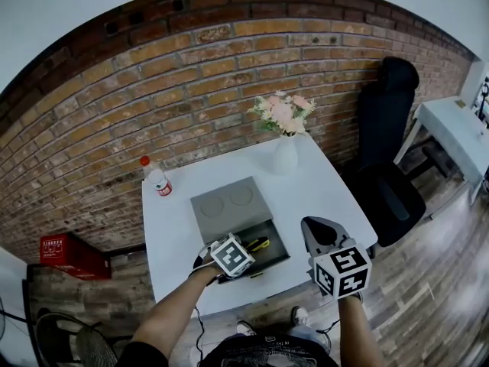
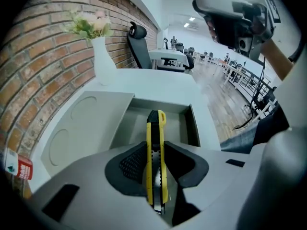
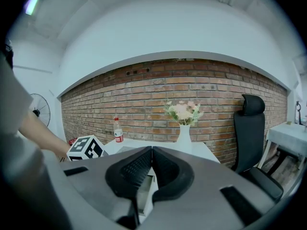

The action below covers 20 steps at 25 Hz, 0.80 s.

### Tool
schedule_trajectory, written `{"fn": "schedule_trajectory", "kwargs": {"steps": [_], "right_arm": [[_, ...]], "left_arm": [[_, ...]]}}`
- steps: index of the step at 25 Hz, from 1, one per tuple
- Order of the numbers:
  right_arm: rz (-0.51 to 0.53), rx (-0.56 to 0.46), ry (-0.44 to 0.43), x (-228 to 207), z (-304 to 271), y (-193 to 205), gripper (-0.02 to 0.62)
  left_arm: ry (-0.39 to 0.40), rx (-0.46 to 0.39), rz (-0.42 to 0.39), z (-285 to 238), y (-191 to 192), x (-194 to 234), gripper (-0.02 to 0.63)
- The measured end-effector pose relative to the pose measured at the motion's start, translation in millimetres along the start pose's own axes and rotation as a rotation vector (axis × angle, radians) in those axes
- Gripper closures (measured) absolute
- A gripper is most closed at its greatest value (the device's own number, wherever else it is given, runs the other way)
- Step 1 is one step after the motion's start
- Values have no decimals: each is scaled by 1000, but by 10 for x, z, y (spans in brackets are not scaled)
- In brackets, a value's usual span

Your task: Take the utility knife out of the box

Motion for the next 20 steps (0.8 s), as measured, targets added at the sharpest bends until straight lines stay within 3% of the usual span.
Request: {"fn": "schedule_trajectory", "kwargs": {"steps": [7, 20], "right_arm": [[11, -15, -70, 33, -90, -72, 577], [25, -46, -178, 54, -193, -223, 577]], "left_arm": [[-52, -125, 75, 257, -115, -60, 477], [-322, -449, 186, 1124, -345, -42, 477]]}}
Point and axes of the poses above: the fingertips, and each gripper's own axes: z backward along the fingers, x to its left, y out of its underside, the point moved 5 cm from there along z, backward along the fingers, and after that the axes turned 14 degrees about y, right-handed, at the moved point
